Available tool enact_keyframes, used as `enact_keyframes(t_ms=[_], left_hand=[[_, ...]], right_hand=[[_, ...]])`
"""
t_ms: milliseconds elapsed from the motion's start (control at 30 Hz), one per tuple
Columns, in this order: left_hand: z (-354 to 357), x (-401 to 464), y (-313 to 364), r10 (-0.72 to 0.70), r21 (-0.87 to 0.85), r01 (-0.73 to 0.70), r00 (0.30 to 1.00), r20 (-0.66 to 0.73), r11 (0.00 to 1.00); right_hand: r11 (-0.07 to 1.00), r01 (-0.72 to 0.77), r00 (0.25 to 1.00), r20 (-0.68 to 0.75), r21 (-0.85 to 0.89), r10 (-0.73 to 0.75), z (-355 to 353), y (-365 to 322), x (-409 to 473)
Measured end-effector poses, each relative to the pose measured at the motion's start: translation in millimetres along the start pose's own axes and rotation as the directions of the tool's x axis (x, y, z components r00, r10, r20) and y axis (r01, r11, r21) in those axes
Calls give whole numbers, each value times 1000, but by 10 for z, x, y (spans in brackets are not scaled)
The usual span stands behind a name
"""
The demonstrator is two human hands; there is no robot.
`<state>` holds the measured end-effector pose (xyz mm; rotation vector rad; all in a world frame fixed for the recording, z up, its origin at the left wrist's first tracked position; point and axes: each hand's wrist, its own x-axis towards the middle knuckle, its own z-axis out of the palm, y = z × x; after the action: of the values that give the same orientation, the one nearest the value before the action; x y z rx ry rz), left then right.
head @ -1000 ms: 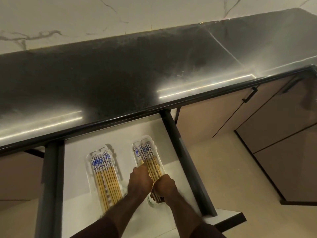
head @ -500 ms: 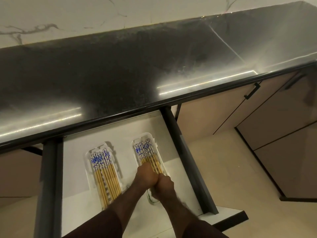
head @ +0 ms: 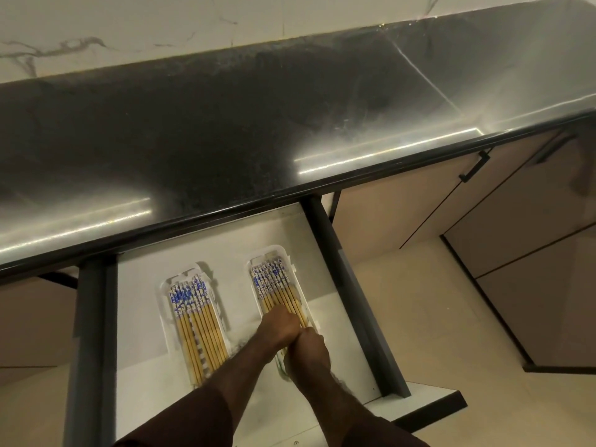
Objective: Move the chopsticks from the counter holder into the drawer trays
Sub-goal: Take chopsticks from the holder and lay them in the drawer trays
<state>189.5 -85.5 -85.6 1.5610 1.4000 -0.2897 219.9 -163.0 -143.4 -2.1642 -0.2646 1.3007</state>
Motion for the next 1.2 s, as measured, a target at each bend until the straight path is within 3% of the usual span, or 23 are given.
enact_keyframes(t_ms=[100,333,400,567,667,867,1000,1200], left_hand=[[10,-22,16,8,31,-8,1000,-3,999],[31,-61,28,-44,-16,44,999,2,999],[37,-79,34,-45,-30,45,999,4,999],[43,-140,21,16,-60,-18,999,-34,998],[18,-201,2,67,-98,-75,995,-77,992],[-181,-433,-58,161,-109,-185,967,-197,977],[-422,-650,-107,212,-84,-239,944,-252,967],[-789,-1003,-201,290,-26,-310,913,-286,950]], right_hand=[[998,32,999,-27,-44,-34,37,11,-11],[935,-54,999,15,350,52,14,-34,-76],[949,-27,1000,-1,313,28,5,-45,-105],[986,165,986,-16,-19,-165,-80,-22,-142],[972,196,980,59,-133,-190,-159,-86,-156],[750,440,898,220,-494,-382,-386,-230,-308],[723,422,904,189,-547,-384,-564,-426,-475],[747,448,877,78,-492,-474,-763,-722,-789]])
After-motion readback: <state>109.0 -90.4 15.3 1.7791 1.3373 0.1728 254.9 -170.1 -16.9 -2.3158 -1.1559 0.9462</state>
